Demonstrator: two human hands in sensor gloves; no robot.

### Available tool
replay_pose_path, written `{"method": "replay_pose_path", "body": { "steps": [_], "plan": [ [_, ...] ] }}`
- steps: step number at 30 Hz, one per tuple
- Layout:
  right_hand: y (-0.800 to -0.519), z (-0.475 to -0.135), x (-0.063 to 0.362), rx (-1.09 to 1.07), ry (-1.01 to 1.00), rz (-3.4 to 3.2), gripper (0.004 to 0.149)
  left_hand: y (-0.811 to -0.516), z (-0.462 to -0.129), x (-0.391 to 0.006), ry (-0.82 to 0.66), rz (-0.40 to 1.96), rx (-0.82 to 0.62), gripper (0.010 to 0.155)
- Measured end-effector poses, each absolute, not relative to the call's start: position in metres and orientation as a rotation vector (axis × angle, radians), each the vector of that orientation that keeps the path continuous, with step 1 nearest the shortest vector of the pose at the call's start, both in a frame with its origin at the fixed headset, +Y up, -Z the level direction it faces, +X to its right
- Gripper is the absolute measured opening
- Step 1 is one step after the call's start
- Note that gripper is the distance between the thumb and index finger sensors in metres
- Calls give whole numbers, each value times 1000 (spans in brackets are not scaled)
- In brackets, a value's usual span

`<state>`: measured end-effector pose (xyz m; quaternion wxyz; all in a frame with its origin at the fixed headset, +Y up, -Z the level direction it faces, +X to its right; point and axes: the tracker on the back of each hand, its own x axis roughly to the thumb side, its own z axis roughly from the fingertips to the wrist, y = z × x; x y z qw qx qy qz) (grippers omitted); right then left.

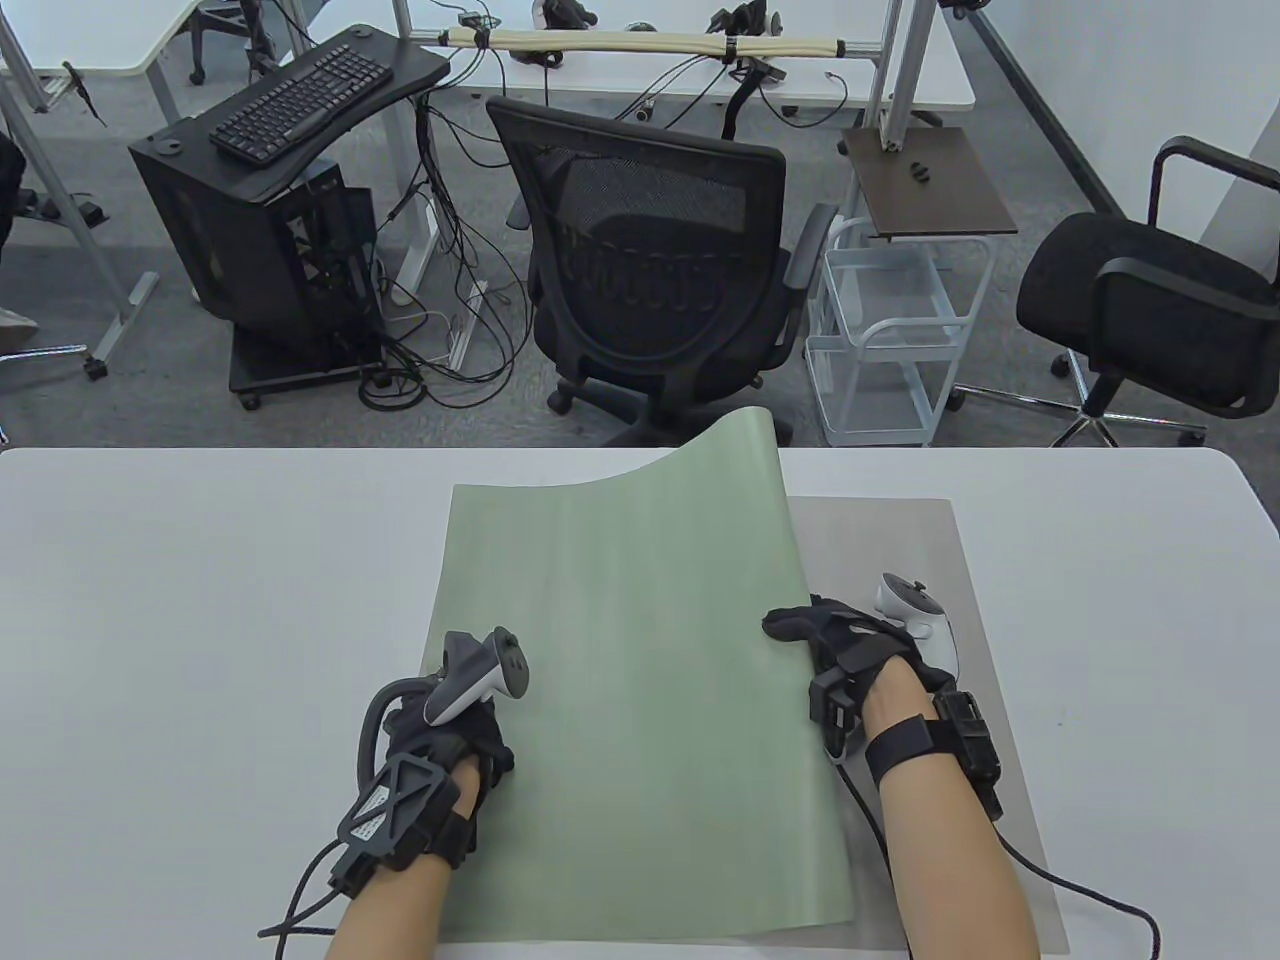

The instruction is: Unroll desk mats and stack together

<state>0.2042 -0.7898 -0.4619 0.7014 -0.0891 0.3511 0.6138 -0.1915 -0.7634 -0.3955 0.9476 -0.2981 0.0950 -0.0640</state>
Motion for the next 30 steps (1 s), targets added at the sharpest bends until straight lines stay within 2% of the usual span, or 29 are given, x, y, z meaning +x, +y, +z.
{"method": "replay_pose_path", "body": {
  "steps": [3,8,13,24,30],
  "plan": [
    [-788,-463,206,-205,780,1334,50,-764,-395,-192,190,-127,-606,72],
    [-785,-462,224,-201,782,1350,73,-764,-395,-193,186,-112,-604,72],
    [-788,-460,235,-210,767,1347,78,-764,-395,-193,187,-114,-606,72],
    [-792,-456,262,-291,723,1336,79,-763,-397,-192,188,-124,-615,72],
    [-789,-458,257,-268,736,1392,61,-764,-398,-192,177,-132,-613,73]
  ]
}}
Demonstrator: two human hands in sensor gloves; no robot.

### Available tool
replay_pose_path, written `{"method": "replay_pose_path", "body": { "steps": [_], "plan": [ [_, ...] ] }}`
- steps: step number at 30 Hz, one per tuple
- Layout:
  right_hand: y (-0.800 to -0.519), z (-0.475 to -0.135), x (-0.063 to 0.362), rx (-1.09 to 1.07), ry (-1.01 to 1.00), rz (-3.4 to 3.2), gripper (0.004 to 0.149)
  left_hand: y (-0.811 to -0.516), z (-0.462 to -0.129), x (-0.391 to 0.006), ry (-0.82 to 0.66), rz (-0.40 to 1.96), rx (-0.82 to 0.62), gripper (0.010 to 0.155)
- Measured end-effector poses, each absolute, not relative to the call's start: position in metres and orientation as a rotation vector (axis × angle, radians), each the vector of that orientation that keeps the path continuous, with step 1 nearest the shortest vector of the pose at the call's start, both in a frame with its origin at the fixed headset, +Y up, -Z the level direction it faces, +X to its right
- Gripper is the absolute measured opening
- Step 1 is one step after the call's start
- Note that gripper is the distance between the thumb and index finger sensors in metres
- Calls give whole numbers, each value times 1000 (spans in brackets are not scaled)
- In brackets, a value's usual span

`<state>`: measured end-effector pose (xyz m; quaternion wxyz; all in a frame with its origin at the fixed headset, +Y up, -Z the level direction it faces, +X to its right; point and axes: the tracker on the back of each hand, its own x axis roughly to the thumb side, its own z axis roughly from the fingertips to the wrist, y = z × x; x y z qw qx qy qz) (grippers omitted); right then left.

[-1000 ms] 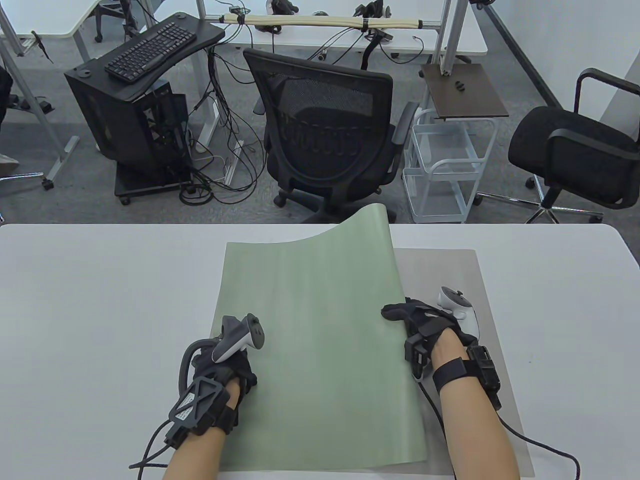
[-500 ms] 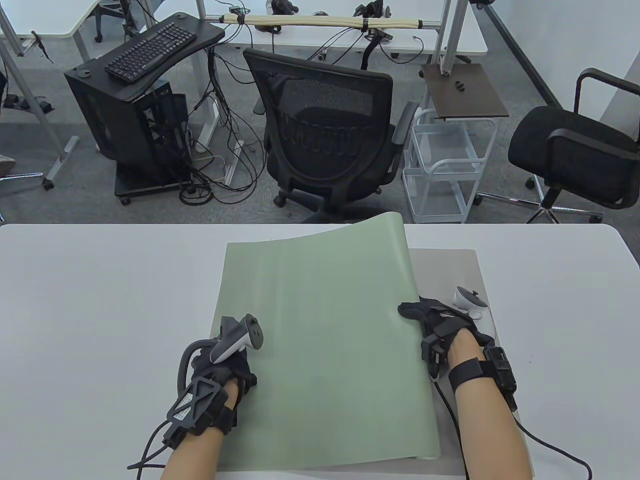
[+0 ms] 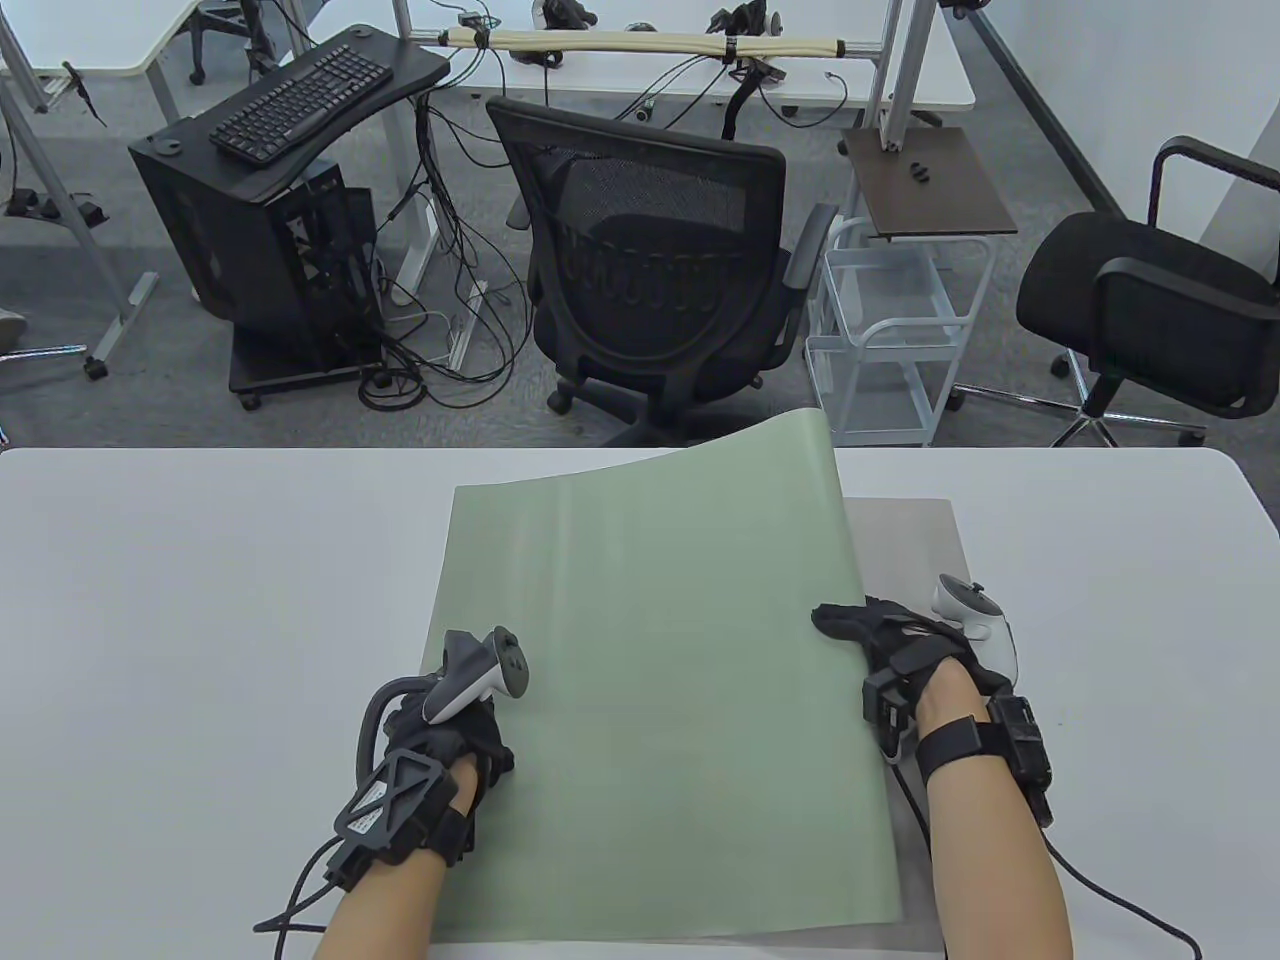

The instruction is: Unroll desk mats and stack together

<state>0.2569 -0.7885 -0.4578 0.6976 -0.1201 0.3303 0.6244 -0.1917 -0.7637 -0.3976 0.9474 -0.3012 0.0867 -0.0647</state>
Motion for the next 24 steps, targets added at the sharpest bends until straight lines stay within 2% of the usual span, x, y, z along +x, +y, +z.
{"method": "replay_pose_path", "body": {
  "steps": [6,9,24],
  "plan": [
    [-786,-456,252,-312,730,1406,61,-764,-397,-192,169,-134,-612,72],
    [-785,-455,255,-309,716,1423,68,-765,-397,-192,170,-134,-613,72],
    [-781,-453,286,-277,680,1358,76,-766,-396,-192,177,-128,-612,72]
  ]
}}
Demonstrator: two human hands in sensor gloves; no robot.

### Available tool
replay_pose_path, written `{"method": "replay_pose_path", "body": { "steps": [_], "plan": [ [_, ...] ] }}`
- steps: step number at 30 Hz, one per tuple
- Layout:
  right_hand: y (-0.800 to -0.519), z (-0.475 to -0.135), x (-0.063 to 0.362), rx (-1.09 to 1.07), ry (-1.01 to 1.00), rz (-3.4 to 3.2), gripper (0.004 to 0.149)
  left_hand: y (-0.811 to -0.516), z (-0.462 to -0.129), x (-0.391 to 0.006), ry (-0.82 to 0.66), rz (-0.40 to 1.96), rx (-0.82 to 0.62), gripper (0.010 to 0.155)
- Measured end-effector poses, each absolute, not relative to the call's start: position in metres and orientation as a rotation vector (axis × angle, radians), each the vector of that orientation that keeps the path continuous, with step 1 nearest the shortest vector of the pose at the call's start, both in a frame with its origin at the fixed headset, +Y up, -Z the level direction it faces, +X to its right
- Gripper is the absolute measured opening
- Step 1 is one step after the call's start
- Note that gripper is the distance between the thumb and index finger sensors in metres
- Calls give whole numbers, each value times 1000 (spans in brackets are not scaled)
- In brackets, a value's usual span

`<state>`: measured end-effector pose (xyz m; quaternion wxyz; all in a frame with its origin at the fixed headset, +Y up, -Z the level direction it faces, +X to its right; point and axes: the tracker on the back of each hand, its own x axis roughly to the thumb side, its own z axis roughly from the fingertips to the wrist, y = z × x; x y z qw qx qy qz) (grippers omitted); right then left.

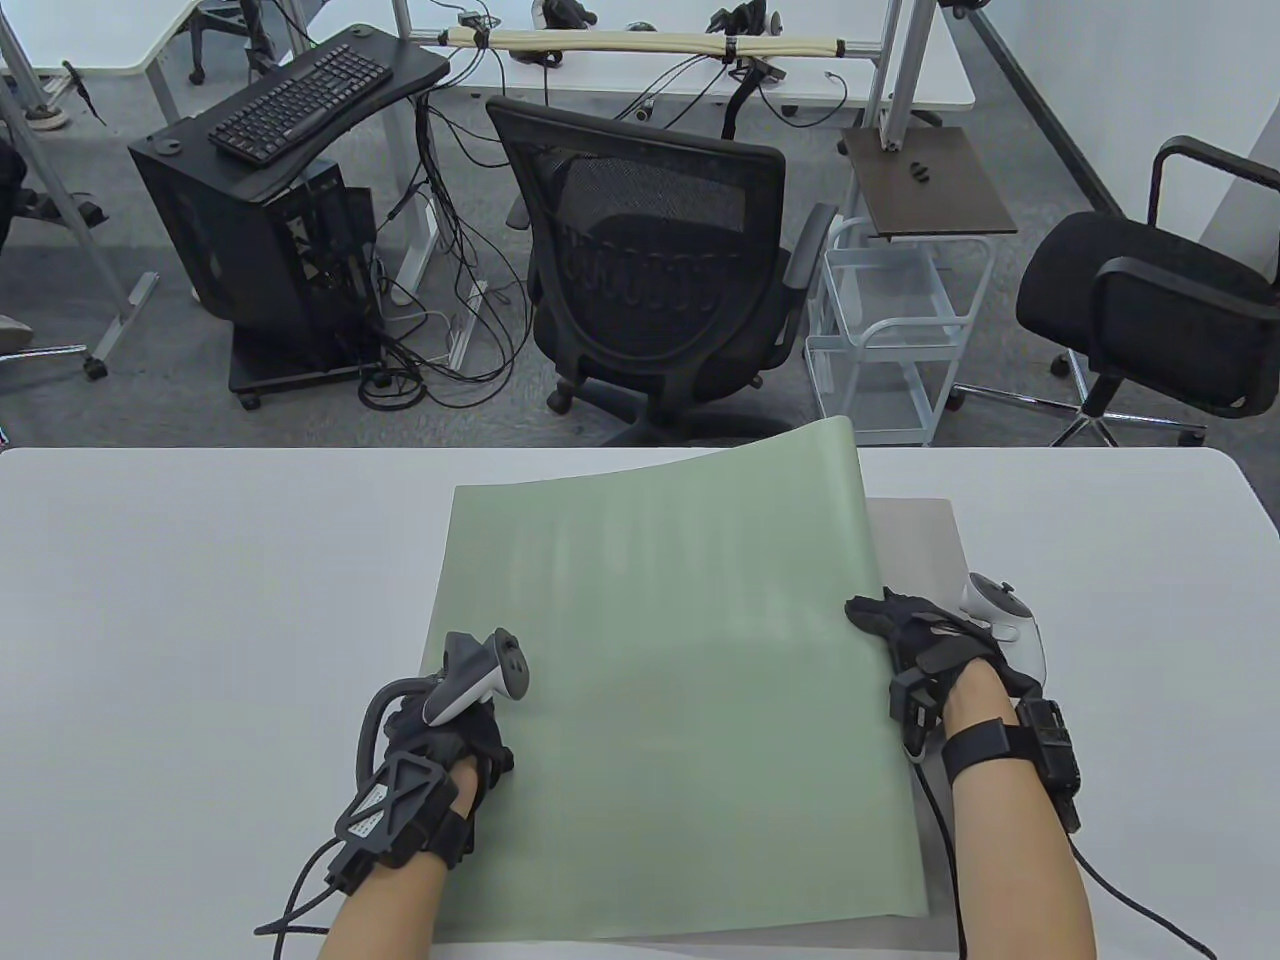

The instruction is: Unroll desk mats and stack together

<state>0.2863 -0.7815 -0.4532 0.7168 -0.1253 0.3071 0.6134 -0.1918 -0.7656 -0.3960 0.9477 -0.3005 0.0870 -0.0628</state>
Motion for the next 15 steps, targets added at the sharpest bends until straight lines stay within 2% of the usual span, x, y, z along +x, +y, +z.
{"method": "replay_pose_path", "body": {
  "steps": [3,9,15],
  "plan": [
    [-784,-454,291,-301,692,1368,76,-766,-396,-192,178,-127,-611,72],
    [-781,-457,290,-295,703,1436,58,-766,-396,-192,172,-124,-615,73],
    [-778,-456,290,-363,683,1520,58,-766,-394,-194,147,-106,-607,73]
  ]
}}
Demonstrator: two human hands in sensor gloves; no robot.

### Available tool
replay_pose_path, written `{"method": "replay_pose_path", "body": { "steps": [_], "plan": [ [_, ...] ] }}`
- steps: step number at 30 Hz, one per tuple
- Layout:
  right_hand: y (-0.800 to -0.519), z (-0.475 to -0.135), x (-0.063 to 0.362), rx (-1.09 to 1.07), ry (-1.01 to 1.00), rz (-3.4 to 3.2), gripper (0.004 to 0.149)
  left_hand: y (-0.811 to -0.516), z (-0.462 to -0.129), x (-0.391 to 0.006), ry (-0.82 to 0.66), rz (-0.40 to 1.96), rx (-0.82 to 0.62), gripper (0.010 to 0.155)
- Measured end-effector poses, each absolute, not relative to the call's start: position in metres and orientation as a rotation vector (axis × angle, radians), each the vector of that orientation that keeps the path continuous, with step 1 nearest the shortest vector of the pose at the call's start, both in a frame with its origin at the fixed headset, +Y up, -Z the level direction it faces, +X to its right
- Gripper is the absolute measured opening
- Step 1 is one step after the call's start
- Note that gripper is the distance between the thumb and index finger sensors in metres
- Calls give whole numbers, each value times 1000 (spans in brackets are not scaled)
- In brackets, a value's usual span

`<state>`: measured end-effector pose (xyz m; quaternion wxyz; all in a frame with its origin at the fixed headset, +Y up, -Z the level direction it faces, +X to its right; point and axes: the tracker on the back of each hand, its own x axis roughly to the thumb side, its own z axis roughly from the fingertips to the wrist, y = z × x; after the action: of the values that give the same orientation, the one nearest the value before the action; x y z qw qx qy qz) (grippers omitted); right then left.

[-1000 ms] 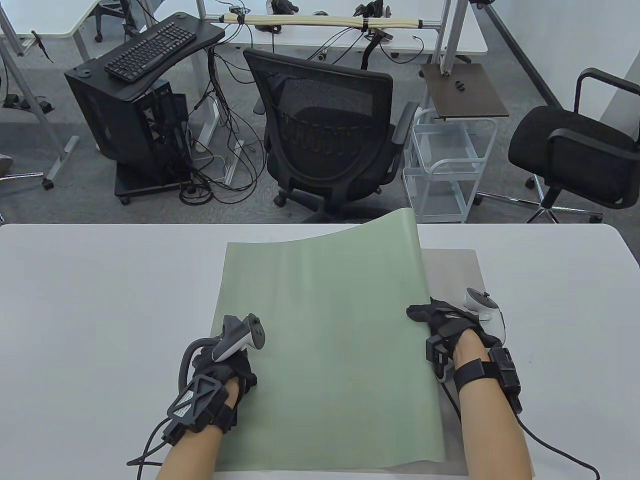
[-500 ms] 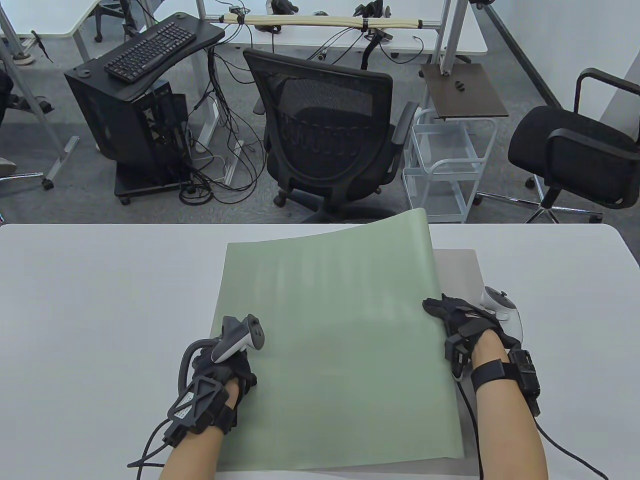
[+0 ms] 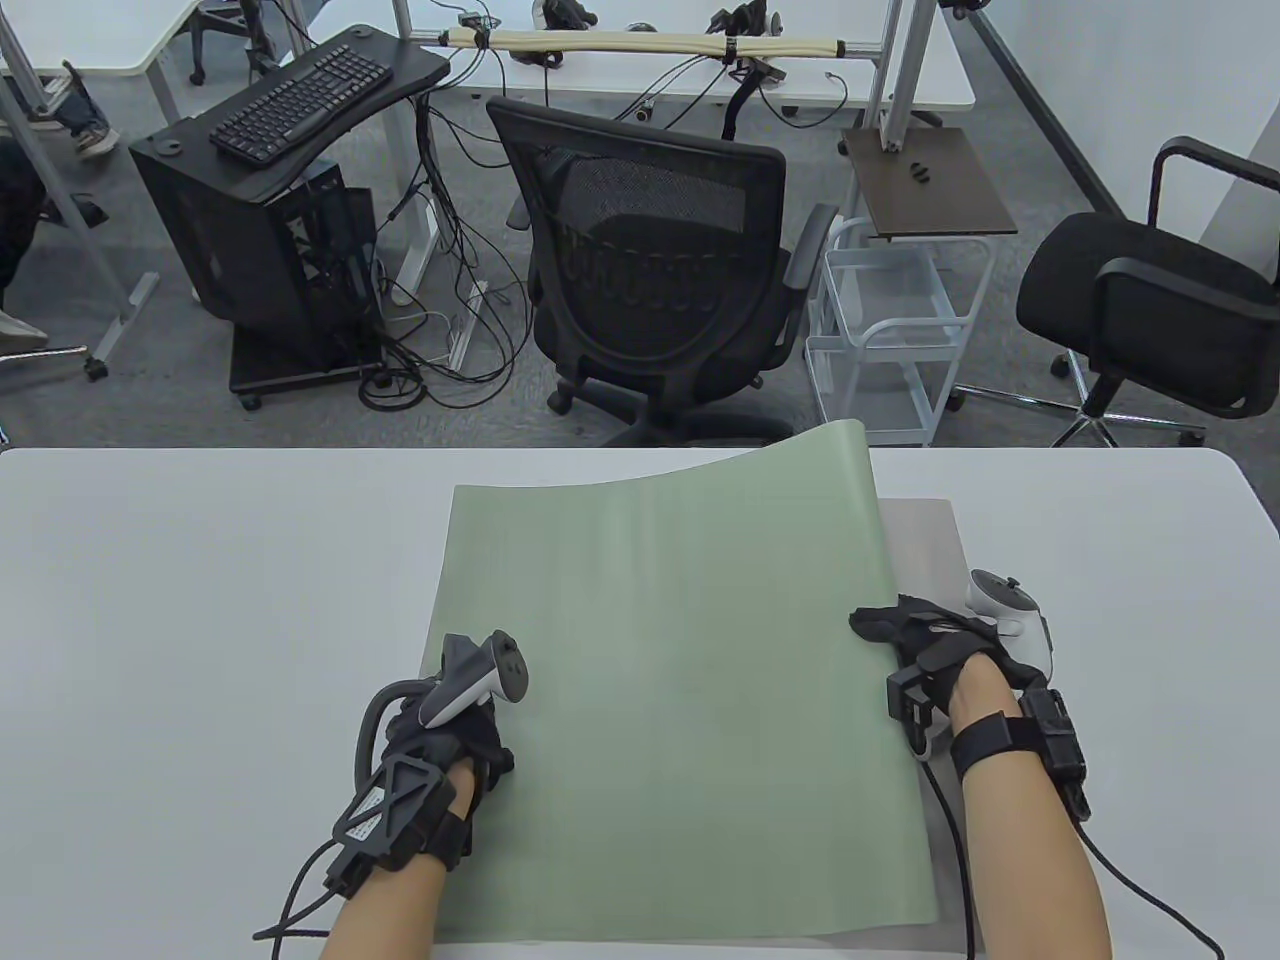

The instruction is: Unroll desk mats and stack together

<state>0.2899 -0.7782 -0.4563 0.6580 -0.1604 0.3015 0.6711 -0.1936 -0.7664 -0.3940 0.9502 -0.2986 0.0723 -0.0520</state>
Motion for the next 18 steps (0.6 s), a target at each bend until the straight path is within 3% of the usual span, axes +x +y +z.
{"method": "replay_pose_path", "body": {
  "steps": [7,18],
  "plan": [
    [-776,-455,299,-345,657,1543,70,-768,-394,-195,138,-108,-597,73],
    [-768,-446,324,-417,590,1490,71,-768,-394,-196,120,-113,-578,72]
  ]
}}
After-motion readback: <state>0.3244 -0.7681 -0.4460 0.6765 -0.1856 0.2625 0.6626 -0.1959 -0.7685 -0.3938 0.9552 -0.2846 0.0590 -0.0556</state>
